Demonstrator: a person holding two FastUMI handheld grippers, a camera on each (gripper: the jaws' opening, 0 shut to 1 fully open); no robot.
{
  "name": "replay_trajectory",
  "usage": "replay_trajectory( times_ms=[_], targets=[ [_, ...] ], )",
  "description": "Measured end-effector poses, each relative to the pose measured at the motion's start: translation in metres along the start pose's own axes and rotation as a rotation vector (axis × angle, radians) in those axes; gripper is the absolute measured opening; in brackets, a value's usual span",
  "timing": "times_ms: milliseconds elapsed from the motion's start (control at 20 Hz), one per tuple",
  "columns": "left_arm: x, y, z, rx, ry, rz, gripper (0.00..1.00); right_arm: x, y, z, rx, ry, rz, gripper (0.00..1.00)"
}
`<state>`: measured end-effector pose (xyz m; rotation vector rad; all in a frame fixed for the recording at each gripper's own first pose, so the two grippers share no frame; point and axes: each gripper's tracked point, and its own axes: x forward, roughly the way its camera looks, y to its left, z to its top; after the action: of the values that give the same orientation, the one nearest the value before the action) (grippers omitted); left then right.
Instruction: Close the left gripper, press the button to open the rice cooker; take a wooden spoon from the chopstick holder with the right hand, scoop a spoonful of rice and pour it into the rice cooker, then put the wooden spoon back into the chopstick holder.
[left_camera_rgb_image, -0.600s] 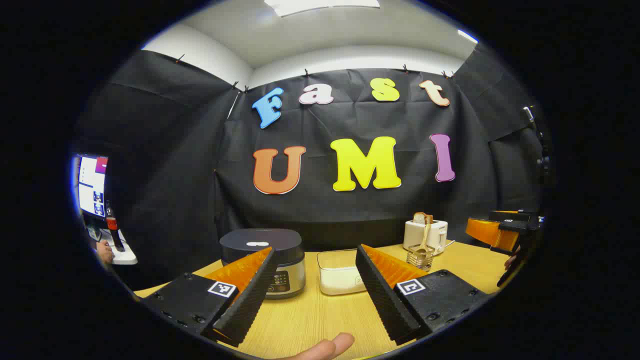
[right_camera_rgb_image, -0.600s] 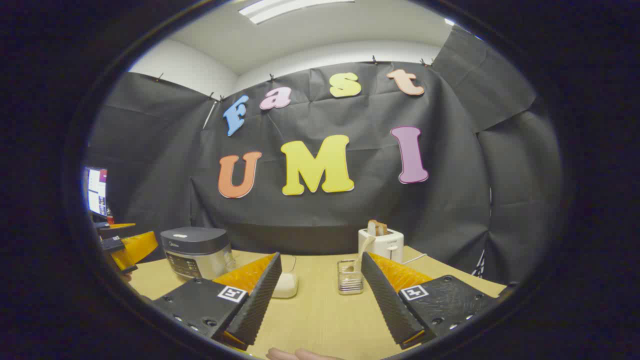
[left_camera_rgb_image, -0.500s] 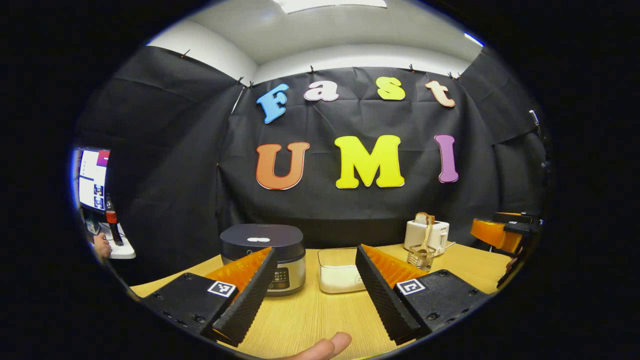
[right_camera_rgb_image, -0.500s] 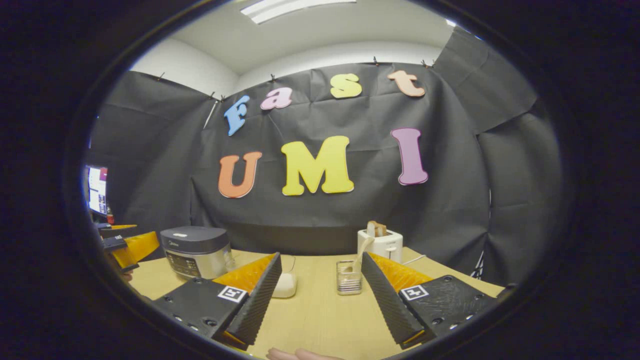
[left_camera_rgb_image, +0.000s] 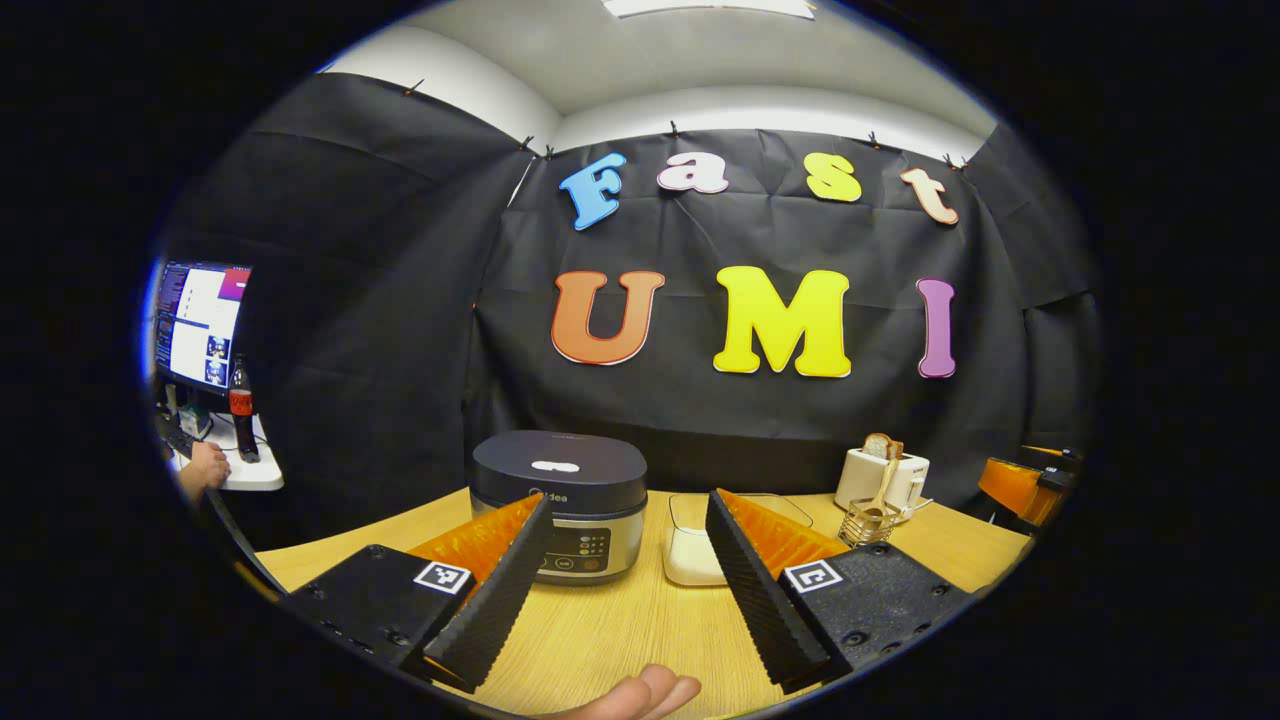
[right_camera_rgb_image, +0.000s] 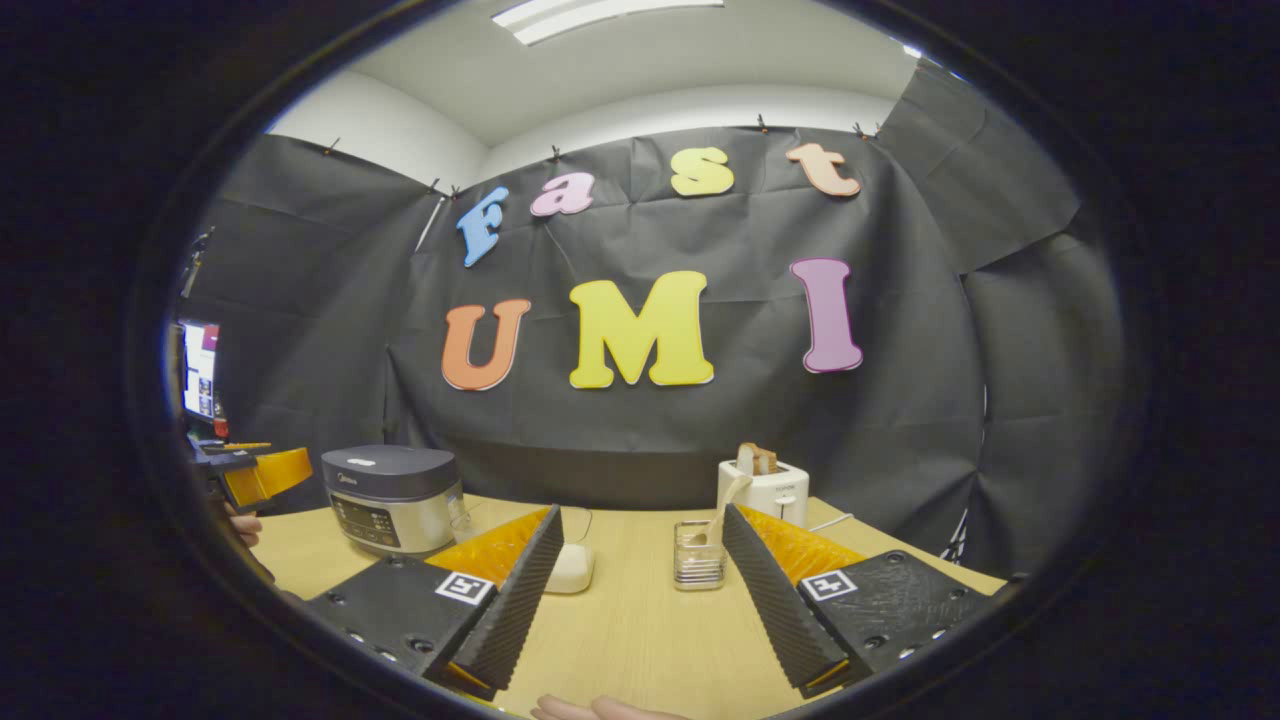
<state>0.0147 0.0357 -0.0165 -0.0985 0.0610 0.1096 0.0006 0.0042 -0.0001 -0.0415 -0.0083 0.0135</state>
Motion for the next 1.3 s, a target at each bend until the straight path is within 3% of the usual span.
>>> replay_trajectory(
  times_ms=[200, 250, 500, 650, 850, 1050, 1300],
  targets=[
    [0.006, -0.002, 0.001, 0.022, 0.013, -0.016, 0.97, -0.002, -0.002, 0.004, -0.047, -0.023, -0.012, 0.95],
    [0.008, -0.004, 0.005, 0.032, 0.008, -0.024, 0.93, -0.003, -0.004, 0.003, -0.053, -0.027, -0.018, 0.96],
    [0.030, -0.007, 0.038, 0.141, -0.035, -0.059, 0.64, -0.003, -0.005, 0.007, -0.054, -0.034, -0.016, 0.97],
    [0.045, -0.009, 0.049, 0.181, -0.045, -0.094, 0.39, -0.004, -0.010, 0.007, -0.055, -0.033, -0.025, 0.96],
    [0.080, 0.016, 0.046, 0.178, 0.049, -0.063, 0.14, -0.002, -0.018, 0.007, -0.037, -0.024, -0.037, 0.96],
    [0.123, 0.051, 0.043, 0.154, 0.156, 0.012, 0.03, -0.001, -0.022, 0.007, -0.026, -0.016, -0.046, 0.96],
    [0.156, 0.059, -0.001, 0.081, 0.413, -0.017, 0.03, -0.005, -0.028, 0.015, -0.001, -0.027, -0.046, 0.96]
  ],
)
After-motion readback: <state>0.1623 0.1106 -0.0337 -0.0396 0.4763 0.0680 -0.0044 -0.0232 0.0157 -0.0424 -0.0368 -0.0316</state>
